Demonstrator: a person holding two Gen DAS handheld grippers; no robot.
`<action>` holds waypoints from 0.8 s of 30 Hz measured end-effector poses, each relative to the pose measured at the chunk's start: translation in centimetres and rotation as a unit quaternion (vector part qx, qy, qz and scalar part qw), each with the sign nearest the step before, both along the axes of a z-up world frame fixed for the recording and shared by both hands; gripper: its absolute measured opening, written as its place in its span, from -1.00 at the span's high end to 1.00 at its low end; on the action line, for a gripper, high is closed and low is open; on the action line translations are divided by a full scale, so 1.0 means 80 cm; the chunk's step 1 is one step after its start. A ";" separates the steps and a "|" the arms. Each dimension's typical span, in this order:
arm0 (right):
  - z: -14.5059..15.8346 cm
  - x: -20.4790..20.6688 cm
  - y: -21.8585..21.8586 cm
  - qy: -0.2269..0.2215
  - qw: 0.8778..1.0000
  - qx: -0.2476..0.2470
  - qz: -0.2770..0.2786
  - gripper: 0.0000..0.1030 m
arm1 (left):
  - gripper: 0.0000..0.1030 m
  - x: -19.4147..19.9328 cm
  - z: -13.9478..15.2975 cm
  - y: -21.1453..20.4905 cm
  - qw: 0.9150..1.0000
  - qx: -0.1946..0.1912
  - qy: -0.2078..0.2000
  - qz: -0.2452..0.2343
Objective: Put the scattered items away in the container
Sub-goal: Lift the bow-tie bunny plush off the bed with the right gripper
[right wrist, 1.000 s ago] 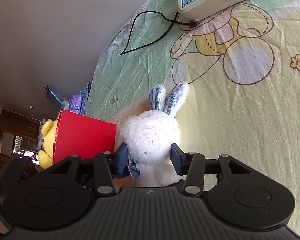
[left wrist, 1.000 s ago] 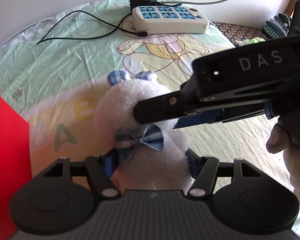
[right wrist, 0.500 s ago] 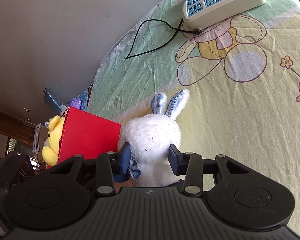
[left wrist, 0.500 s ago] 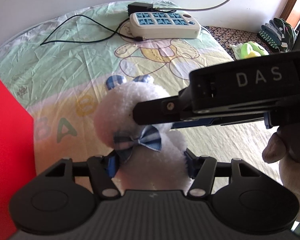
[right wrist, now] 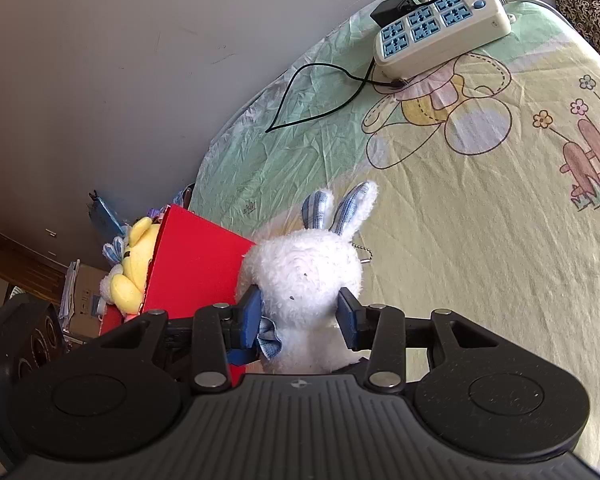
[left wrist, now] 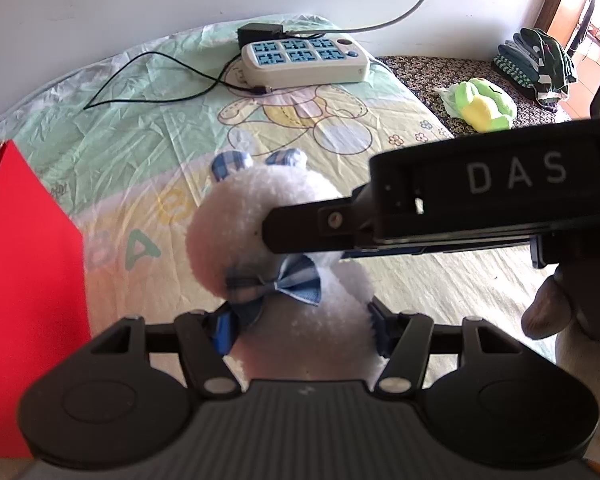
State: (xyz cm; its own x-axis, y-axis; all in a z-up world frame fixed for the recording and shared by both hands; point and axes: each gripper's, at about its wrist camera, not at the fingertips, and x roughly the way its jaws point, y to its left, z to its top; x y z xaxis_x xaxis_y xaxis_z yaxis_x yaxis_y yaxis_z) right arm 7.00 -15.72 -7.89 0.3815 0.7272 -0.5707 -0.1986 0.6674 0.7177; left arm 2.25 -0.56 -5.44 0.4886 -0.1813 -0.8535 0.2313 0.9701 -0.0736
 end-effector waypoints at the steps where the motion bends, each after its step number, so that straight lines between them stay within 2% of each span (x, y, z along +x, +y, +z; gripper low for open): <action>1: 0.002 -0.004 0.002 -0.002 1.000 -0.001 0.000 0.17 | -0.21 -0.003 0.002 0.001 1.000 0.001 -0.001 0.000; 10: 0.020 -0.035 0.018 -0.027 1.000 -0.016 -0.004 0.17 | -0.21 -0.028 0.018 0.016 1.000 -0.004 -0.012 -0.013; 24: 0.050 -0.094 0.044 -0.043 0.996 -0.022 -0.074 0.16 | -0.21 -0.065 0.054 0.050 0.995 -0.026 -0.045 -0.088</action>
State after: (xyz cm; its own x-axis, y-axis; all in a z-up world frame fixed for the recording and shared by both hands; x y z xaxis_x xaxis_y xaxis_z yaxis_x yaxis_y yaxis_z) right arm -0.49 -12.21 -3.88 0.5310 0.6340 -0.5621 -0.1553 0.7250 0.6710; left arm -2.98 3.48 -1.12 0.5197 -0.3135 -0.7947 0.4054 0.9093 -0.0936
